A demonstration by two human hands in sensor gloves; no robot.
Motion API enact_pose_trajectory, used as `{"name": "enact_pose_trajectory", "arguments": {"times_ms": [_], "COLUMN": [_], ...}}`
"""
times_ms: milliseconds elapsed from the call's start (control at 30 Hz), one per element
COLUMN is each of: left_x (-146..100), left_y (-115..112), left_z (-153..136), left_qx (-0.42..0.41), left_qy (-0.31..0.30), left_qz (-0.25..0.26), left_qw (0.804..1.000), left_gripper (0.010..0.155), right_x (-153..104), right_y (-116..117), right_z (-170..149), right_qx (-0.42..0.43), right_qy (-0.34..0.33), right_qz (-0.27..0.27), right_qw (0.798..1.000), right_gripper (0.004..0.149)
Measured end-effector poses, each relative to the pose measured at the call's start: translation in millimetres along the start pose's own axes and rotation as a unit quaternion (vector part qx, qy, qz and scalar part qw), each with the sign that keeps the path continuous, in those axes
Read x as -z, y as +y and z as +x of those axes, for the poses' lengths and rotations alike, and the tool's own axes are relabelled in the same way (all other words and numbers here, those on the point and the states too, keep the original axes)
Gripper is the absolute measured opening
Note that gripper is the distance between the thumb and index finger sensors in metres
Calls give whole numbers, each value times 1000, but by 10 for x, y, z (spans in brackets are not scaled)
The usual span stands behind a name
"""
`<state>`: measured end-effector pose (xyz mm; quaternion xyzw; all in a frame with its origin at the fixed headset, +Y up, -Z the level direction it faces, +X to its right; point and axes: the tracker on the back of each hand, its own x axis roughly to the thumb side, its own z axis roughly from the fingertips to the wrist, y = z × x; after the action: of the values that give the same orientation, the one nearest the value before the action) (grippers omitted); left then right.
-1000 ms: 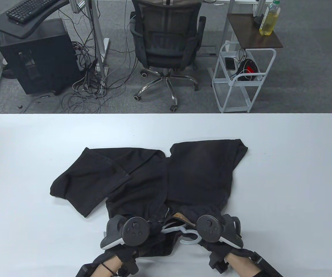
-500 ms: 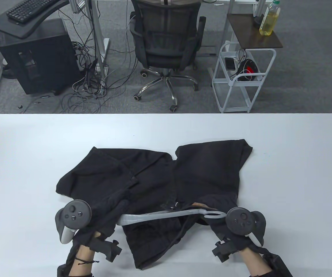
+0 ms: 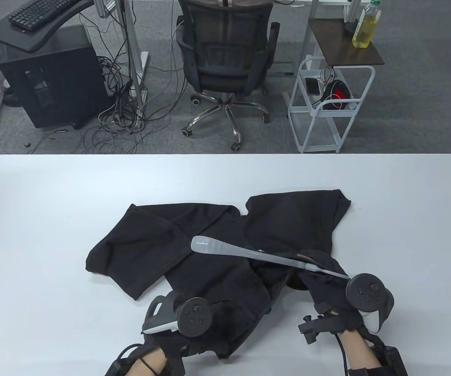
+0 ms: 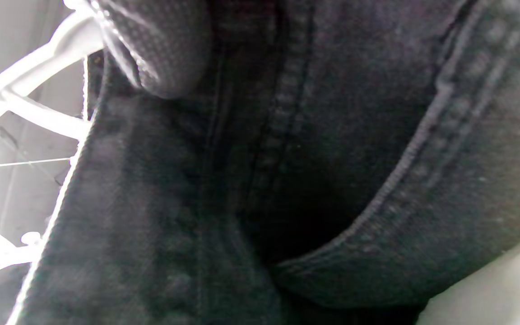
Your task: Hang trousers on hanger
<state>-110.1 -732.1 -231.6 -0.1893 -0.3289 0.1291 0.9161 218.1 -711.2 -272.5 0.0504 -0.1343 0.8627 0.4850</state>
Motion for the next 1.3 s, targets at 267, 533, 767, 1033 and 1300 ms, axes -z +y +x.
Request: {"name": "enact_pose_trajectory", "arguments": {"times_ms": [267,533,767,1033,1300], "left_x": [131,39,-312,-666,-892], "left_y": [-210,3,327,562,754], "left_z": [217,-97,-669,-934,-733], "left_qx": [70,-8,-112,-128,-79], "left_qy": [15,60,176,223,199], "left_qz": [13,81,228,345,435], "left_qw": [997,995,951,903,875], "left_gripper": [85,44,44,43,43], "right_x": [4,20,27,-47,-68], "right_y": [19,-35,-72,101,314], "right_z": [3,-54,-112,67,278], "right_qx": [-1,31,58,-70,-216], "right_qy": [-2,-8,-23,-79,-121], "right_qz": [-4,15,49,86,55], "right_qw": [1000,999,997,991,967], "right_gripper": [46,47,47,48,45]}}
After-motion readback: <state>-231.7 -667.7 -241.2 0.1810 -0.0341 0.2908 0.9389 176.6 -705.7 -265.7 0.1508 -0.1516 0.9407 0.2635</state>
